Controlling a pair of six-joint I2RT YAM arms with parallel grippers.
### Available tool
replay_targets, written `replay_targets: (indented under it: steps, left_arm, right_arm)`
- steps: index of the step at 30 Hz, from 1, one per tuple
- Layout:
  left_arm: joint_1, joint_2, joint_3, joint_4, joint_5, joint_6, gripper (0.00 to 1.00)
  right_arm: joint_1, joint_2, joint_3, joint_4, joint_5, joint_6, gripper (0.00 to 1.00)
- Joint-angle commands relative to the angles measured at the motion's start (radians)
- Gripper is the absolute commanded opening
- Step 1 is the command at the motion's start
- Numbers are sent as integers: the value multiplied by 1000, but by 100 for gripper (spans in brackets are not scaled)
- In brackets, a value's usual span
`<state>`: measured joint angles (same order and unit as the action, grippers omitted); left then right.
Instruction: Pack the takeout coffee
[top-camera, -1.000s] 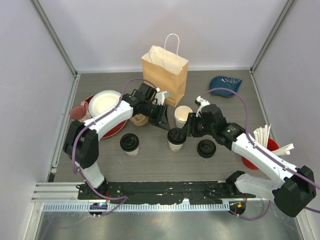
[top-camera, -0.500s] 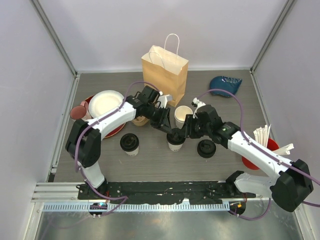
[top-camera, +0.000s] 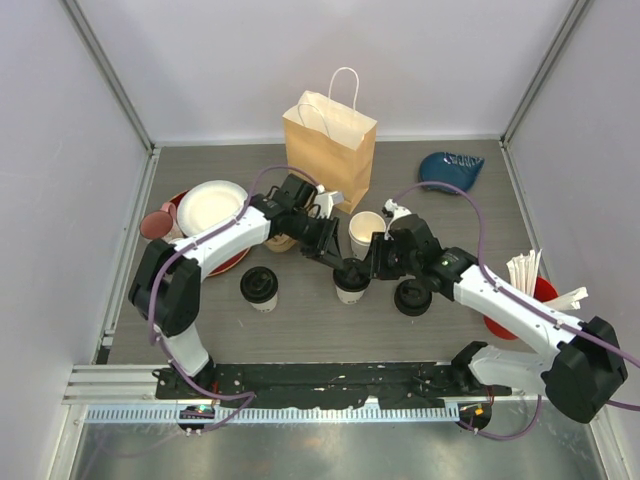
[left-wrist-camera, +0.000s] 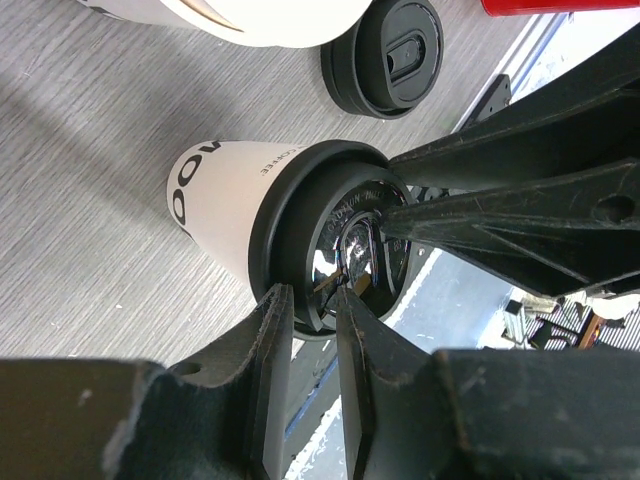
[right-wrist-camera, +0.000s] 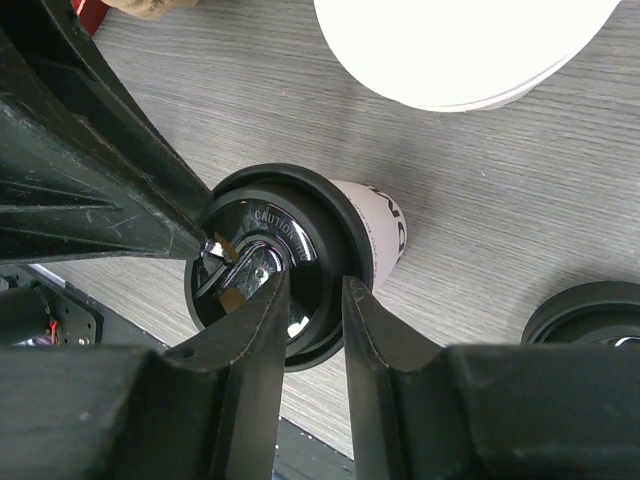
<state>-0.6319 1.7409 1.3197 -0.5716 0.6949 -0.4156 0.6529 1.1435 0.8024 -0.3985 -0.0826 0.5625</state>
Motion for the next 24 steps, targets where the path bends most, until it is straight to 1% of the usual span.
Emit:
replay_targets:
  steps: [1, 3, 4, 9, 13, 17, 19, 24]
  left_arm:
    - [-20, -14, -49, -20, -8, 27, 27]
    - [-31, -12, -62, -22, -6, 34, 27]
    - [-35, -8, -72, -22, -8, 37, 26]
    - [-45, 17, -106, -22, -20, 49, 24]
    - [-45, 48, -122, -33, -38, 80, 22]
    - [-43, 77, -134, -37, -43, 95, 22]
    - [-37, 78, -94, -53, -49, 107, 22]
    - [-31, 14, 16, -63, -72, 175, 25]
  right_arm:
    - [34, -24, -69, -2, 52, 62, 31]
    - [59, -33, -98, 1, 78, 83, 29]
    - [71, -31, -109, 4, 119, 91, 27]
    - [128, 2, -170, 46, 156, 129, 24]
    - [129, -28, -215, 56, 191, 157, 19]
    - [128, -34, -247, 67, 185, 163, 18]
    - [129, -33, -240, 75, 164, 155, 18]
    - [129, -24, -167, 56, 135, 126, 18]
